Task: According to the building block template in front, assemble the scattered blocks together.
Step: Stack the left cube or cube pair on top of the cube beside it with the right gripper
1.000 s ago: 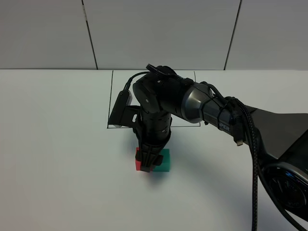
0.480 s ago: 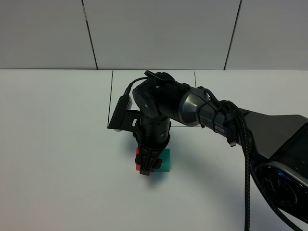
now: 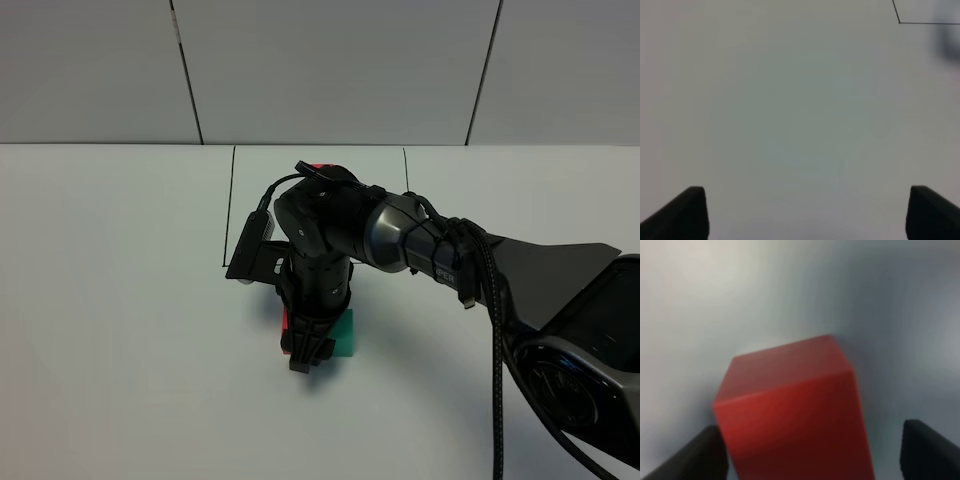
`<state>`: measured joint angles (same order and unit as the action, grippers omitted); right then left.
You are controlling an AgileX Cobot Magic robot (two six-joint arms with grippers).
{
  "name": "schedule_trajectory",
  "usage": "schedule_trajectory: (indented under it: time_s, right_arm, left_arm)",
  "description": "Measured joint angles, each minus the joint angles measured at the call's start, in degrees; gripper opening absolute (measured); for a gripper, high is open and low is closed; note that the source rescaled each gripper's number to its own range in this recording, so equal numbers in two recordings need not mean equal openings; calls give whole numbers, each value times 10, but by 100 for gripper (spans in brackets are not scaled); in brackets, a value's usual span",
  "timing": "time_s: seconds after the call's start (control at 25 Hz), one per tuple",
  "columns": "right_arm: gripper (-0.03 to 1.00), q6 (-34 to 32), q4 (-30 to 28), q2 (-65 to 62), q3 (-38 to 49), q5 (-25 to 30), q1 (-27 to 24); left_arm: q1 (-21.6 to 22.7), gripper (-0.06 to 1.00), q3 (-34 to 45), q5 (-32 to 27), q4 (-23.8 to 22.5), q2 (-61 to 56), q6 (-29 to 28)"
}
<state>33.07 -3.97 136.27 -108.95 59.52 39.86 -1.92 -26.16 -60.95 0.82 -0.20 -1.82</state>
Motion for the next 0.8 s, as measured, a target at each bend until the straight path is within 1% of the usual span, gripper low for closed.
schedule_trajectory:
  time_s: [0.8]
  right_arm:
    - [84, 7, 24, 13, -1, 2, -14]
  left_arm:
    - [0, 79, 0, 0, 0, 0, 0]
